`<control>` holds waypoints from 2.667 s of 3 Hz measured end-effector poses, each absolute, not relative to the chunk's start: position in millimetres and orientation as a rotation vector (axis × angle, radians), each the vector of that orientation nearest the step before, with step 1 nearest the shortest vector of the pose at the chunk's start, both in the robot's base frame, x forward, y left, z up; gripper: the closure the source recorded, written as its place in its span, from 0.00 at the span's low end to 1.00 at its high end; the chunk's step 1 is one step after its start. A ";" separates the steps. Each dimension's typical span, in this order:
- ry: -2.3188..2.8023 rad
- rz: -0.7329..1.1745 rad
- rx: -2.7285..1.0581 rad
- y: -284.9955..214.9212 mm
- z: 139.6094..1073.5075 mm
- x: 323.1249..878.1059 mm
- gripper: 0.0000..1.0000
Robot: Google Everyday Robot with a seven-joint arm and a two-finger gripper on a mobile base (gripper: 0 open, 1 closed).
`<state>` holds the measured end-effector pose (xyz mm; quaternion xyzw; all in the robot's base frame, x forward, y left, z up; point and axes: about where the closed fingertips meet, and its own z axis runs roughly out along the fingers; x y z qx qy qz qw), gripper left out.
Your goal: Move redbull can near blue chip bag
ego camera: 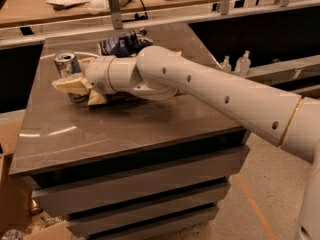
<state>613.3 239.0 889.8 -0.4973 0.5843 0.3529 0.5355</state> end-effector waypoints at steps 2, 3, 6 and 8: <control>1.344 0.899 -1.194 234.0 904.9 589.9 1.00; 1.314 0.938 -1.195 220.2 918.2 570.0 1.00; 1.455 0.878 -1.124 152.8 939.3 498.9 1.00; 1.498 0.509 -0.977 76.6 960.9 540.6 1.00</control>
Offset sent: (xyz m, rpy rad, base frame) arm -0.0340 -0.0159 0.0294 0.0798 -0.0129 0.0736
